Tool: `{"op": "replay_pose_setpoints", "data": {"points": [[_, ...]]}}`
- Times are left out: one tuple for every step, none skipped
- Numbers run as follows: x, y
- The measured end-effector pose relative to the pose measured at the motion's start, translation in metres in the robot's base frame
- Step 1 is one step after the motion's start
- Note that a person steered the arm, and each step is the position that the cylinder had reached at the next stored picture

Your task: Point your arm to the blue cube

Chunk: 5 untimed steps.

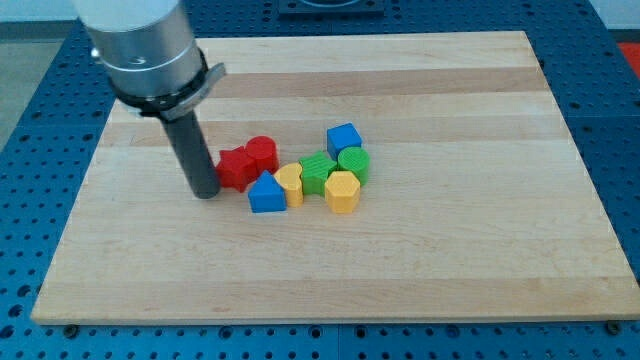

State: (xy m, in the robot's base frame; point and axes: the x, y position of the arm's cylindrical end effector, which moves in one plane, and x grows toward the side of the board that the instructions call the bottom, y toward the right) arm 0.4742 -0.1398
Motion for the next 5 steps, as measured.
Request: {"op": "replay_pose_setpoints", "data": {"points": [[-0.014,0.018],[-0.009,0.018],[-0.001,0.008],[-0.011,-0.017],[-0.084,-0.031]]}}
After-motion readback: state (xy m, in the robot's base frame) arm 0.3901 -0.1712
